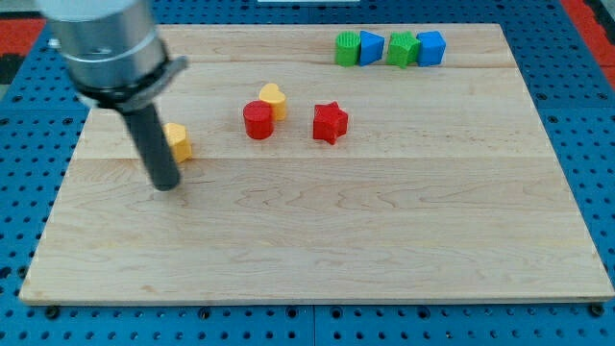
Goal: Point your arm closer to the yellow heart
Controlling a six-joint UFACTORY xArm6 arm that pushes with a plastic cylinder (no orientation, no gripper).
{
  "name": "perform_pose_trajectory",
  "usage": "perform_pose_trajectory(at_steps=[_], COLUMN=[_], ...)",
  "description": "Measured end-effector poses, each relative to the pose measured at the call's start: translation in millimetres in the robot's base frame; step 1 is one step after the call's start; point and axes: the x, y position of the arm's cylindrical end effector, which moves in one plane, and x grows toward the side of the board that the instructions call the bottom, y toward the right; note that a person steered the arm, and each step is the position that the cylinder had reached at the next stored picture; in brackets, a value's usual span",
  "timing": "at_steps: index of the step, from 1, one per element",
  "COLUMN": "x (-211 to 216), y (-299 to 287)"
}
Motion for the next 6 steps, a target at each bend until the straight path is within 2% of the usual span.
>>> perform_pose_trajectory(at_steps=[2, 3, 4, 5, 6], x=[-56, -58, -37, -107, -145], y=[36, 40, 26, -50, 6])
